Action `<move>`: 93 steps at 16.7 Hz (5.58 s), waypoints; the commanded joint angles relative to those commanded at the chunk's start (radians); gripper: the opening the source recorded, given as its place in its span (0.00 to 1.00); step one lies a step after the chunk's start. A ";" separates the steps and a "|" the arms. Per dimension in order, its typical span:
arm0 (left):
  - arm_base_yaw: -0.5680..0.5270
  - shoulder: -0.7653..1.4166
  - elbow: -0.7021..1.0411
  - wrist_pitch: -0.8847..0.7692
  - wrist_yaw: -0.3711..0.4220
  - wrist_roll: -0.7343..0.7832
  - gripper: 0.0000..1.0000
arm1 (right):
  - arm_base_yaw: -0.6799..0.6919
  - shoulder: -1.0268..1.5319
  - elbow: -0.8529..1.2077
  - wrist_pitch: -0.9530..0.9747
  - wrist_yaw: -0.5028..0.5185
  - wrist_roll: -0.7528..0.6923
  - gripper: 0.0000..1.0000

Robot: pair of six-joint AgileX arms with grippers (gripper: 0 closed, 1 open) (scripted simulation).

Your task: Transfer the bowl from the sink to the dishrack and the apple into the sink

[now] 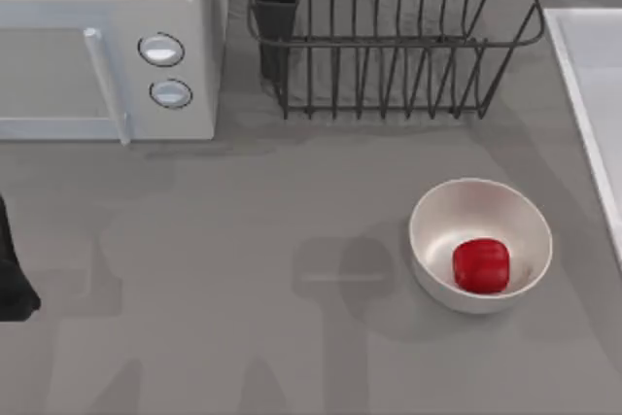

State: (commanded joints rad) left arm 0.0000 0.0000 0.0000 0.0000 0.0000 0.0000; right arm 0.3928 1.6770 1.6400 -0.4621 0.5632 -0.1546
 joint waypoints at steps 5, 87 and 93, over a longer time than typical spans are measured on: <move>0.000 0.000 0.000 0.000 0.000 0.000 1.00 | 0.301 0.002 0.008 0.340 0.187 0.133 0.00; 0.000 0.000 0.000 0.000 0.000 0.000 1.00 | -0.392 -1.672 -1.637 0.462 -0.560 0.156 1.00; 0.000 0.000 0.000 0.000 0.000 0.000 1.00 | -0.393 -1.677 -1.640 0.462 -0.563 0.155 1.00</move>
State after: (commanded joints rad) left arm 0.0000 0.0000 0.0000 0.0000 0.0000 0.0000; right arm 0.0000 0.0000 0.0000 0.0000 0.0000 0.0000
